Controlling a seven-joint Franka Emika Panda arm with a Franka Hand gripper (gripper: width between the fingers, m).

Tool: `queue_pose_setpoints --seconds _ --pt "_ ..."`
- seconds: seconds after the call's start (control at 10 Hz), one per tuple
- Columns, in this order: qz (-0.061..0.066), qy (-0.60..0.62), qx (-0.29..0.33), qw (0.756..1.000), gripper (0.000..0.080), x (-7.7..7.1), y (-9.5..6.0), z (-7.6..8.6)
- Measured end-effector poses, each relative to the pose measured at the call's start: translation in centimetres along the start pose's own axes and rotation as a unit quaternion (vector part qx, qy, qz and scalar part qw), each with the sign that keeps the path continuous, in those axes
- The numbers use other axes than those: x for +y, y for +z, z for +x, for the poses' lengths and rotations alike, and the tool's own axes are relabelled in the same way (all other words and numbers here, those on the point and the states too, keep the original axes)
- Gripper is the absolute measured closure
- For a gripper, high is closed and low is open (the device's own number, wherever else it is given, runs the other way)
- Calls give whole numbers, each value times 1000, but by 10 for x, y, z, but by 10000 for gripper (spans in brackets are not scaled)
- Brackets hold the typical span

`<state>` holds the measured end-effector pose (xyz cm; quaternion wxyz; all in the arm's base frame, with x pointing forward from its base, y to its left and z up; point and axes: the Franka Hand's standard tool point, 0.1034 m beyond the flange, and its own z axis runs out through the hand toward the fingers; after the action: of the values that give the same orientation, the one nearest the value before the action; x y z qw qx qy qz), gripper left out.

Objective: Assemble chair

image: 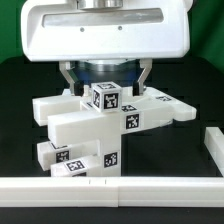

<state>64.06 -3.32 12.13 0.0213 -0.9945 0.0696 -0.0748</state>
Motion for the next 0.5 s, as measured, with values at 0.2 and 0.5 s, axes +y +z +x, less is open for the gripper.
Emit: queue_pose_setpoints --seconds 0.2,0.5 --pt "0 -61 0 998 151 1 0 0" --pt "-1 -141 0 990 151 1 0 0"
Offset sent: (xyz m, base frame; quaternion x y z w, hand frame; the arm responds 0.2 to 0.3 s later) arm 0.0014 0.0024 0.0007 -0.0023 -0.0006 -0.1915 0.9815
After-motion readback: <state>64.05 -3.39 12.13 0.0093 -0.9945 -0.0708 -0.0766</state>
